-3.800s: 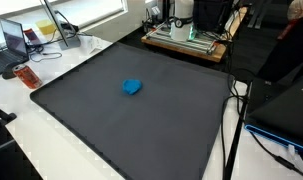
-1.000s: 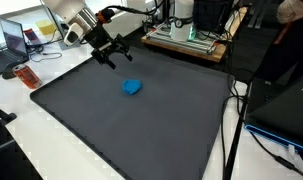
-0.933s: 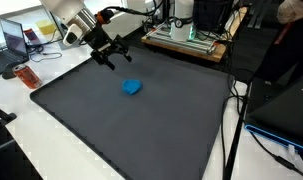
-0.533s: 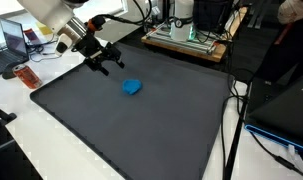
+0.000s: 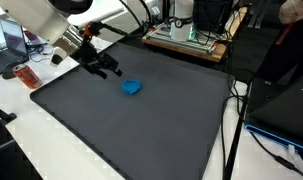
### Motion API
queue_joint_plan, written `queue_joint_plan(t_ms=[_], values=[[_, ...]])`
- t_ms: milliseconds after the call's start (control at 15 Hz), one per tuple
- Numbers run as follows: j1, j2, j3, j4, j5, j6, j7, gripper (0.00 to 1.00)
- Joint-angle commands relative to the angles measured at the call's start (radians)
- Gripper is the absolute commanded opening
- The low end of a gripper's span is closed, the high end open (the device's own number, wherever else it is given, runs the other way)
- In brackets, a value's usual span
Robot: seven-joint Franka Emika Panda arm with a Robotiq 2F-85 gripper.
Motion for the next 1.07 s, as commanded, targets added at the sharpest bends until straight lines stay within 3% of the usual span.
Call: queue_joint_plan(t_ms=[0,533,1000], values=[[0.039,0.07,-0.006,0.125,-0.048,-0.048,0.174,1.0],[0.123,0.153,-0.031,0.265,-0.087,-0.131,0.525,1.0],[0.23,0.222,-0.087,0.363,-0.194,-0.208,0.79,1.0]])
